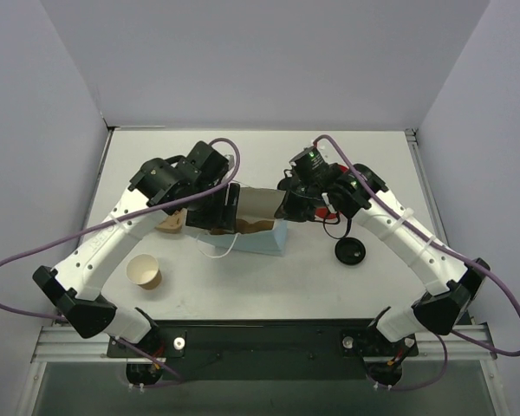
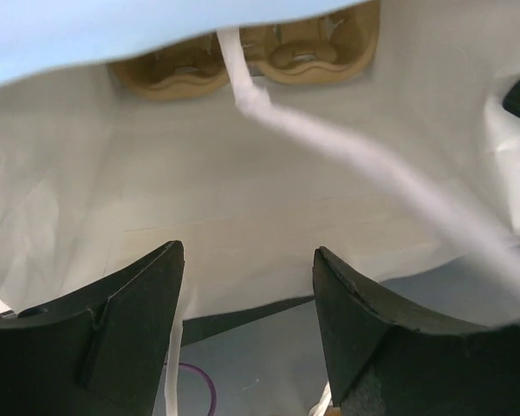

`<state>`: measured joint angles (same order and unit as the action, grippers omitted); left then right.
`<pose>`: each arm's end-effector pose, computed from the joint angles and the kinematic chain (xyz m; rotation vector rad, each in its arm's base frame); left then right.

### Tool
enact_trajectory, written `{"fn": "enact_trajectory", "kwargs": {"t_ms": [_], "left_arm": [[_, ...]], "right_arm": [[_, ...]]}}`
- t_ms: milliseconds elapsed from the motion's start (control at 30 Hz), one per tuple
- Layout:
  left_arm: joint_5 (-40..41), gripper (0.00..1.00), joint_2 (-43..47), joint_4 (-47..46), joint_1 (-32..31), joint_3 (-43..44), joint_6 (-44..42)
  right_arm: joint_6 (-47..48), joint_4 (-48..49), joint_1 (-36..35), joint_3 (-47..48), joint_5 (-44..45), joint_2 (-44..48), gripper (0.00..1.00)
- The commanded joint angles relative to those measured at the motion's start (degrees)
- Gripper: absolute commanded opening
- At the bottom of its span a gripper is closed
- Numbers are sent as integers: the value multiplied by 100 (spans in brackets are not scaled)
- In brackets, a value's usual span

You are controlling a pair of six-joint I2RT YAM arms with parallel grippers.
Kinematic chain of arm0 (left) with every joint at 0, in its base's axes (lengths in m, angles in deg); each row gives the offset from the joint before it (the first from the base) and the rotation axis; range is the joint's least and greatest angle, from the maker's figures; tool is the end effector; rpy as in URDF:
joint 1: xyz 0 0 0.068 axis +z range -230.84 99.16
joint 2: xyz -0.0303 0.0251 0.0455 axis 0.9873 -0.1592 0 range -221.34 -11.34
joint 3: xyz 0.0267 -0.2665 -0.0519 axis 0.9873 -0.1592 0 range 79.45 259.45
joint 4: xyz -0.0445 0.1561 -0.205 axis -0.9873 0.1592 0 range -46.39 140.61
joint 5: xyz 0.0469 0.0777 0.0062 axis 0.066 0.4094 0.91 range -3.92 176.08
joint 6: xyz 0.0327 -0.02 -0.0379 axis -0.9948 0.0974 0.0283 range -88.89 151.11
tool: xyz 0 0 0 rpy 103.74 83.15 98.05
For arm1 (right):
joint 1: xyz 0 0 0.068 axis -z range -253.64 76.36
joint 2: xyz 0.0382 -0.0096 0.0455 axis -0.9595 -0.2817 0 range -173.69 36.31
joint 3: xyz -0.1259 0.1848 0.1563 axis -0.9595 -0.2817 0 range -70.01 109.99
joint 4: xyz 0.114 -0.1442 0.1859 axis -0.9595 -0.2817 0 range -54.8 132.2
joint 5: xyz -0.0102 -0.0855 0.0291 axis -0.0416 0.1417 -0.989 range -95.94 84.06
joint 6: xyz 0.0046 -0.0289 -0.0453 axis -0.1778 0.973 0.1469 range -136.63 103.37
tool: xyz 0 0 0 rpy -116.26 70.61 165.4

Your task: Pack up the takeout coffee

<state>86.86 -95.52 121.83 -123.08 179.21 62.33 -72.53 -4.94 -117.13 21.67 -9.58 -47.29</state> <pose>0.1954 -0.1768 0.4024 0.2571 2.7134 -0.3821 0.2230 0.2148 0.4007 0.2278 2.4386 0.9400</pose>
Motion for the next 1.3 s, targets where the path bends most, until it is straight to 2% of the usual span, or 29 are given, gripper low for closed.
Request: {"fn": "enact_trajectory", "kwargs": {"t_ms": [0, 167, 500, 700, 733, 767, 833, 867, 967, 1033, 1167, 1267], "left_arm": [[37, 71, 271, 1214, -4, 288, 112], [-77, 71, 305, 1161, 58, 859, 261], [-333, 70, 587, 1029, 436, 1413, 507], [616, 68, 666, 1205, 497, 1432, 595], [843, 68, 666, 1205, 506, 1353, 613], [932, 68, 666, 1187, 506, 1274, 604], [1082, 68, 675, 1082, 506, 1003, 517], [1100, 68, 666, 951, 506, 923, 499], [1126, 68, 587, 644, 506, 712, 376], [1161, 68, 578, 424, 506, 562, 244], [1267, 68, 429, -94, 515, 430, 16], [1390, 67, 245, -245, 559, 456, -125]], "right_arm": [[53, 11, 94, -159, -190, 80, 0], [289, 11, 130, -229, -418, 124, 0], [439, -182, 305, -502, -945, 379, 0], [580, -393, 341, -668, -1288, 598, 0], [658, -410, 341, -730, -1315, 625, 3], [711, -428, 349, -852, -1315, 642, 14], [860, -498, 358, -897, -1236, 686, 24], [905, -551, 358, -897, -1096, 686, 34], [1028, -709, 358, -740, -771, 704, 40], [1063, -744, 349, -608, -621, 730, 40], [1169, -832, 349, -449, -401, 704, 26], [1248, -841, 349, -432, -331, 721, 22]]}}
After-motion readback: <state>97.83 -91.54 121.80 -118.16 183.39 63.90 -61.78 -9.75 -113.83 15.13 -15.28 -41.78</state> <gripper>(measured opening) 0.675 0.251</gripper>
